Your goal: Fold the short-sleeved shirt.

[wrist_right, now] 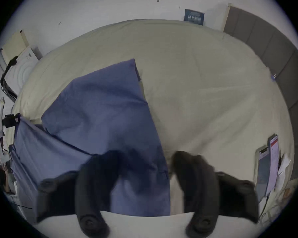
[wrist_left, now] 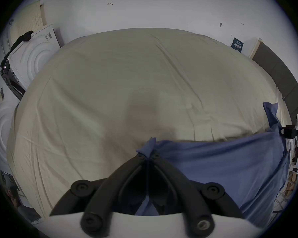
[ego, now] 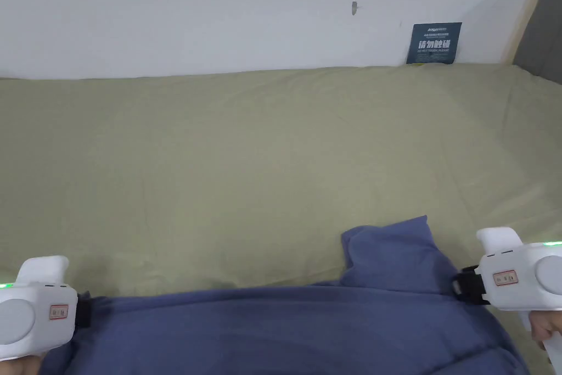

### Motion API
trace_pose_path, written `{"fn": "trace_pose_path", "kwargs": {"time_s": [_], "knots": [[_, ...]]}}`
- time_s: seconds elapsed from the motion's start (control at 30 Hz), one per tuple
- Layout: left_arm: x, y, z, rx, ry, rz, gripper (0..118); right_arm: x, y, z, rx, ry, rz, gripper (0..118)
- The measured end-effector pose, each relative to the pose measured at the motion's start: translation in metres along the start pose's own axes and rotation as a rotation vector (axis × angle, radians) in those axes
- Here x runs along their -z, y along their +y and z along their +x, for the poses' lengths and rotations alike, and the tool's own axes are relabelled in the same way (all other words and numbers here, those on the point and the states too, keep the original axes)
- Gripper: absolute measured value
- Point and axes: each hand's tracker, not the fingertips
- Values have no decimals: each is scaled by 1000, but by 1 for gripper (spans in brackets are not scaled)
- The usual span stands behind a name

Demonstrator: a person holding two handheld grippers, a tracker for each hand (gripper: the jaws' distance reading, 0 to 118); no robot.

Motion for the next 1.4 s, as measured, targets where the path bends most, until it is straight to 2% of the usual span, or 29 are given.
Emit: {"fn": "trace_pose_path", "kwargs": {"time_s": [0.03, 0.1, 0.43, 0.73, 1.0, 1.27, 1.3, 1.33, 1.37, 1.4], "knots": [[-5, -1, -1, 3, -2, 9, 0, -10, -2, -3, -6, -57, 75, 3], [-15, -2, -4, -5, -13, 17, 0, -22, -6, -6, -14, -22, 52, 3], [-103, -33, -36, -27, -84, 133, 0, -132, -37, -19, 8, 45, 209, 3], [-165, -117, -54, -20, -128, 218, 0, -194, -126, -24, -33, 51, 267, 3], [-167, -196, -62, 10, -139, 212, 0, -194, -210, -25, -42, 52, 208, 3], [-131, -217, -66, 50, -99, 148, 0, -155, -234, -11, -1, 56, 122, 4], [-130, -218, -66, 54, -99, 152, 12, -154, -233, -11, 4, 55, 120, 14], [-132, -216, -67, 62, -74, 150, 39, -154, -230, -11, 10, 38, 103, 34], [-133, -214, -68, 64, -46, 134, 79, -157, -229, -13, 16, 16, 82, 60], [-135, -210, -68, 55, -40, 129, 113, -162, -226, -14, 20, 10, 98, 84]]}}
